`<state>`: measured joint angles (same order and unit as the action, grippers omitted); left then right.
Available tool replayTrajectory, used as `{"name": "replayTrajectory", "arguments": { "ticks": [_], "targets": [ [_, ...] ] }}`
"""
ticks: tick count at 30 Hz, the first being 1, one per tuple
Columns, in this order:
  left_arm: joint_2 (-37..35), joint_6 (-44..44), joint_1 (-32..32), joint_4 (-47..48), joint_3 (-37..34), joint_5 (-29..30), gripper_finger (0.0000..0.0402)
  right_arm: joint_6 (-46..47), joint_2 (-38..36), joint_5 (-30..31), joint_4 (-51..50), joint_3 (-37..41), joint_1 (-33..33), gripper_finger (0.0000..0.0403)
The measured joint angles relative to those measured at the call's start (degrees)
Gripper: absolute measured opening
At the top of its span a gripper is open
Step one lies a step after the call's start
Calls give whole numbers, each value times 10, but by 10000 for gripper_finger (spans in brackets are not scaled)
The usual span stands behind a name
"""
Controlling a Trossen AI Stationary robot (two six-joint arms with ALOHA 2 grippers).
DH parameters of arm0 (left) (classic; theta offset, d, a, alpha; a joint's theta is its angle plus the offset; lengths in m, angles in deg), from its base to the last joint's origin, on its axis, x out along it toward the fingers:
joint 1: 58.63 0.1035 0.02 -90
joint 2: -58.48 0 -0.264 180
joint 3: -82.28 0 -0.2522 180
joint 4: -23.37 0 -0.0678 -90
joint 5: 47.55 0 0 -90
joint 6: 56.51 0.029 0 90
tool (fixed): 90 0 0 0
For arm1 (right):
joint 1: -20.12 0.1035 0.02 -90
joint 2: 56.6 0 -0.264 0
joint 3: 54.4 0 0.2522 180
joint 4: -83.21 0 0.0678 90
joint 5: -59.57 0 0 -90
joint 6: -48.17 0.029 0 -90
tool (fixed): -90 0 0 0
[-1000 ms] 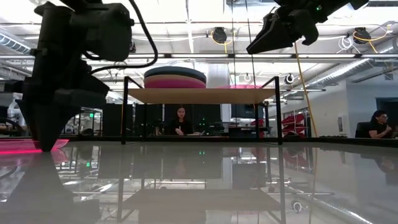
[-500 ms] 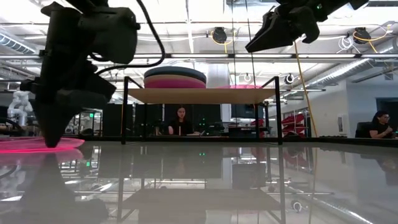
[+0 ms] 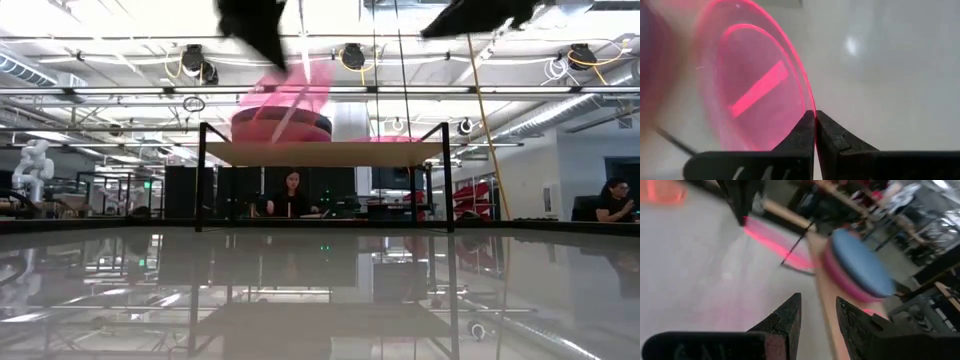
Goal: Place and stack plates onto a shelf
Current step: Stack the pink plate on the pink plate on the shelf
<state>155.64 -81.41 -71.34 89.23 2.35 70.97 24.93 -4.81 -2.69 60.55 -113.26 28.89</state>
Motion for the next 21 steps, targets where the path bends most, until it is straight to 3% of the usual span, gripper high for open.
{"name": "replayTrajectory", "arguments": {
  "ticks": [4, 9, 15, 21],
  "targets": [
    [-1, 242, 12, -82, 56, 104, 4, 14, -82, 10, 19, 31, 7, 105],
    [-1, 478, 73, -255, 66, 77, 4, 0, -176, 38, 96, 102, 6, 105],
    [0, 588, 144, -366, 66, 27, 4, -4, -276, 37, 173, 168, 6, 105],
    [14, 644, 186, -410, 66, -19, 4, -4, -330, 36, 178, 195, 6, 105]
  ]
}}
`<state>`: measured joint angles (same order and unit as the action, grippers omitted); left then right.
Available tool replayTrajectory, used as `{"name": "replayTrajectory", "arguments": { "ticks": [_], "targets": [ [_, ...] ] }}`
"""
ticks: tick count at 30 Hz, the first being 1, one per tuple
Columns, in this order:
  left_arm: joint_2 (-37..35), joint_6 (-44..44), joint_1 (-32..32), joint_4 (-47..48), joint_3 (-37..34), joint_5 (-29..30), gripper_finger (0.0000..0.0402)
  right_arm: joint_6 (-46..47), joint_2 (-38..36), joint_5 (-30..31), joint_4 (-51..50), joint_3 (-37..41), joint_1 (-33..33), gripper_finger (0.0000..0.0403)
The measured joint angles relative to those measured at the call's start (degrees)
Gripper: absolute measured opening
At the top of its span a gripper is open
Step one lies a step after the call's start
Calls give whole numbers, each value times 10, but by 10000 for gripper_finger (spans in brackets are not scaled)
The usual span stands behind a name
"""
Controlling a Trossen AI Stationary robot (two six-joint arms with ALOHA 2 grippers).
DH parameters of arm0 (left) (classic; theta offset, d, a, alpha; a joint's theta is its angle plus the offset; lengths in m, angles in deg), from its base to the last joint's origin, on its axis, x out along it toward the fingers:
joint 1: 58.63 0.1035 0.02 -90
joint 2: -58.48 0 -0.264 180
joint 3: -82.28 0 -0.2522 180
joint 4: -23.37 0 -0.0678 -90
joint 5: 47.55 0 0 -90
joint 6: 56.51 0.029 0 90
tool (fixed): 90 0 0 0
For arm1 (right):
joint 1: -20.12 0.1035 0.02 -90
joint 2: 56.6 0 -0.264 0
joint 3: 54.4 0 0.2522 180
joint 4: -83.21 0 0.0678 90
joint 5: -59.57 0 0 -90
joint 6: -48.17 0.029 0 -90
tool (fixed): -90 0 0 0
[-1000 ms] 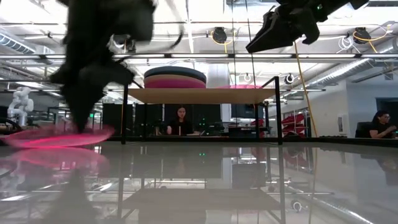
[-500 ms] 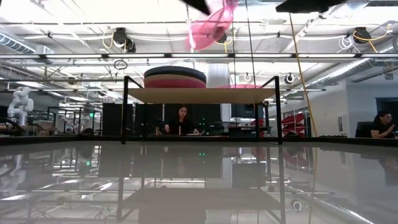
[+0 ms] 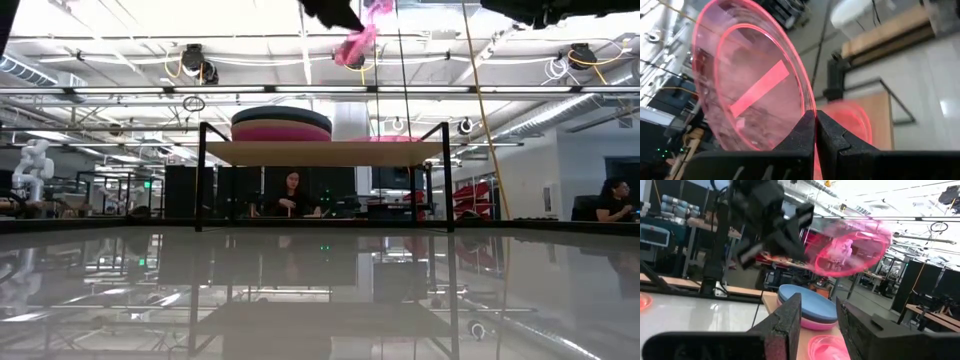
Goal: Place and stack plates onto a shelf
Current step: Stack the pink plate on the pink plate on the shelf, then stack the green plate on the pink plate on the shelf
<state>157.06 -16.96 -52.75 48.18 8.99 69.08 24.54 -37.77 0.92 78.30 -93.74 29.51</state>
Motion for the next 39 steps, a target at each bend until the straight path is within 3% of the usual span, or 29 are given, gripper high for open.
{"name": "replayTrajectory", "arguments": {
  "ticks": [7, 18, 28, 33, 39],
  "targets": [
    [55, 83, 21, -8, 3, -12, 4, -11, -4, 0, 6, 4, 0, 105],
    [128, 53, 59, 14, 38, -73, 6, -26, 14, -1, 26, 4, 0, 105],
    [133, 14, 64, 22, 39, -69, 68, -26, 17, -1, 26, 4, 0, 105],
    [133, 6, 62, 30, 39, -35, 82, -25, 17, -1, 27, 4, 0, 105],
    [95, -5, 27, 35, 38, 64, 83, -22, 17, -1, 25, 4, 0, 105]
  ]
}}
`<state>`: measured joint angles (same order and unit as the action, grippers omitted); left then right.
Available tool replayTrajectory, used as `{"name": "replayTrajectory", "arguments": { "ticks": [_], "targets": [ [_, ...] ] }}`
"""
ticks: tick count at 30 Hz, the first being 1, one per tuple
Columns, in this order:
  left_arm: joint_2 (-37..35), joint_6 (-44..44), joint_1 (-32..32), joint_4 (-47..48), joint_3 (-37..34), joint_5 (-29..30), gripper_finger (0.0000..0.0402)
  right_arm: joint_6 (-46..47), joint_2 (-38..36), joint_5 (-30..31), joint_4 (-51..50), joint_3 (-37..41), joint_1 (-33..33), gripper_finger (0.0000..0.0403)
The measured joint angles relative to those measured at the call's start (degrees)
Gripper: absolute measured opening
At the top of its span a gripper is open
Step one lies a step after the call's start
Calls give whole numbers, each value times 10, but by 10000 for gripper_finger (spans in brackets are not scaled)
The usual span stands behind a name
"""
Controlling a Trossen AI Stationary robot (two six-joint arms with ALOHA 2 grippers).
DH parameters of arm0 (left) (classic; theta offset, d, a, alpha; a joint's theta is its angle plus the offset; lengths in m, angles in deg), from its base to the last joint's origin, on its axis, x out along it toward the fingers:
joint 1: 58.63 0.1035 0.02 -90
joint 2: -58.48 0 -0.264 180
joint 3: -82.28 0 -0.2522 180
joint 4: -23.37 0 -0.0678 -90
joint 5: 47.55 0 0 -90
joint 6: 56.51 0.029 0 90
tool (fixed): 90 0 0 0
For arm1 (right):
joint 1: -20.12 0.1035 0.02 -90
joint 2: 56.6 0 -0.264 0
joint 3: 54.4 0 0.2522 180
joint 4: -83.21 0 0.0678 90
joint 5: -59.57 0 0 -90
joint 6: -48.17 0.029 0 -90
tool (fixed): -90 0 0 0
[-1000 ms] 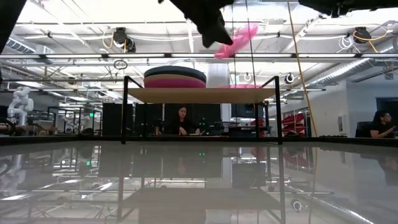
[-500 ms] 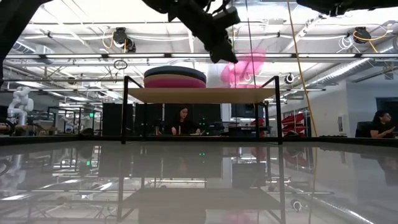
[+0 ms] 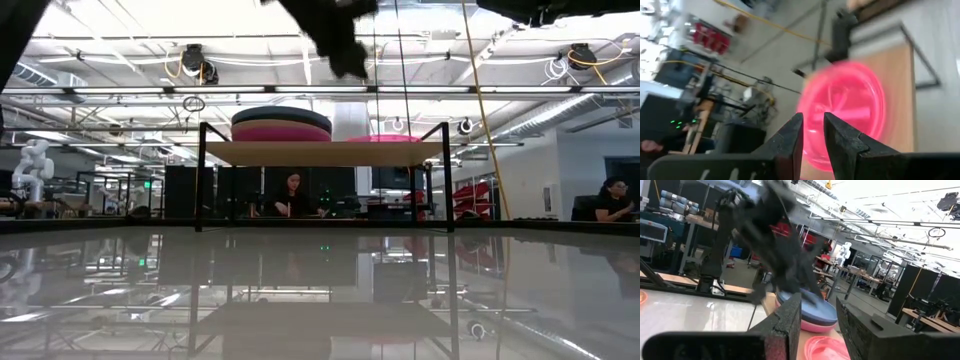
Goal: Place and stack plates onto a shelf
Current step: Stack the green plate on the pink plate on the shelf
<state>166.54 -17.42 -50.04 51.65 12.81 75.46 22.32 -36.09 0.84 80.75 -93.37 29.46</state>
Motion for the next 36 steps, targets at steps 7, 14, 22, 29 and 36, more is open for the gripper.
{"name": "replayTrajectory", "arguments": {
  "ticks": [7, 14, 22, 29, 36],
  "targets": [
    [-138, -150, -121, 75, 0, 18, 83, 4, 0, 0, -15, 0, 0, 105],
    [-267, -300, -228, 71, -166, 93, 81, 41, 4, 0, -36, 0, 0, 105],
    [-326, -367, -273, -375, -517, 90, 81, 110, 28, -4, -29, 12, 0, 105],
    [-328, -310, -268, -675, -646, 85, 81, 179, 84, -129, -105, -52, 0, 105],
    [-328, -312, -259, -703, -649, 82, 81, 246, 227, -261, -369, -227, 0, 105]
  ]
}}
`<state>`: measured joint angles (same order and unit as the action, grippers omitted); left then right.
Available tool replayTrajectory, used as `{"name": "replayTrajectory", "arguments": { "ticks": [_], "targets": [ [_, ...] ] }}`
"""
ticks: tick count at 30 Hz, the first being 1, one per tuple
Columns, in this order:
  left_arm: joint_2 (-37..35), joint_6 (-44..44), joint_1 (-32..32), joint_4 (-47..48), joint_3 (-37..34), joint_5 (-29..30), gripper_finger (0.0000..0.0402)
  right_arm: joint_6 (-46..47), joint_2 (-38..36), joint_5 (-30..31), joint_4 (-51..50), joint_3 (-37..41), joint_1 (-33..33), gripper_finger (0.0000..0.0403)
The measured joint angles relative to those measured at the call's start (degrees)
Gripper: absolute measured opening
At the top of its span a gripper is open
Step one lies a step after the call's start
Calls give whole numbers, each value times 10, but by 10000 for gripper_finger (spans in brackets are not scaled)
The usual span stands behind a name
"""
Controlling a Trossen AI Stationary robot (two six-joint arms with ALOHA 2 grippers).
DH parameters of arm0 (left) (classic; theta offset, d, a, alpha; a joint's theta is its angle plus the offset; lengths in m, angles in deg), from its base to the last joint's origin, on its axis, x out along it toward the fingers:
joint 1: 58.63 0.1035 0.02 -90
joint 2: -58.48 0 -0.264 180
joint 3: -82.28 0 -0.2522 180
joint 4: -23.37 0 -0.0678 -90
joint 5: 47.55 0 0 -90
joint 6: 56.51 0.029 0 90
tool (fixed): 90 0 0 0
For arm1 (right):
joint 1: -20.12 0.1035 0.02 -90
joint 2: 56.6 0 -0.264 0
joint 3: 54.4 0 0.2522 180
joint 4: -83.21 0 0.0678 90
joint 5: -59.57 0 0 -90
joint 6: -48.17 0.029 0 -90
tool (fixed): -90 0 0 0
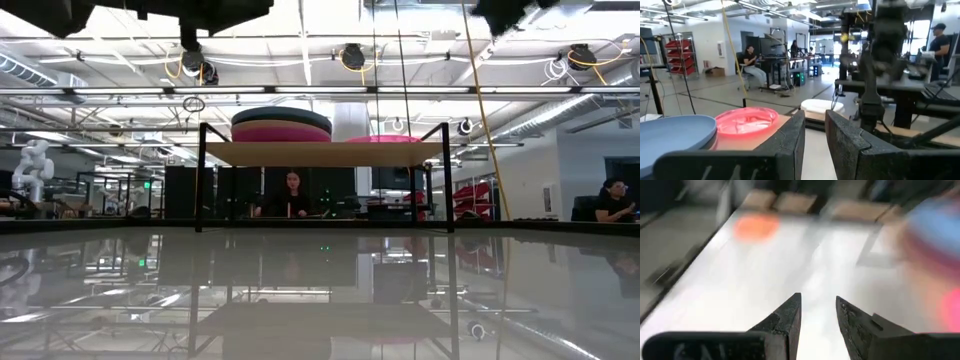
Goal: Place and stack plates onto a shelf
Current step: Stack the green plate on the pink plate on the shelf
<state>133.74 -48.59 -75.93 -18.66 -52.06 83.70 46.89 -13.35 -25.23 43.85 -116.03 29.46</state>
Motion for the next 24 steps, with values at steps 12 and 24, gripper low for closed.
{"name": "replayTrajectory", "arguments": {
  "ticks": [12, 24],
  "targets": [
    [0, -1, 0, 0, 2, 0, 81, 196, 124, -386, -105, 126, 11, 105],
    [0, -9, 1, 2, 3, 0, 81, 339, 127, -407, 139, 345, 17, 105]
  ]
}}
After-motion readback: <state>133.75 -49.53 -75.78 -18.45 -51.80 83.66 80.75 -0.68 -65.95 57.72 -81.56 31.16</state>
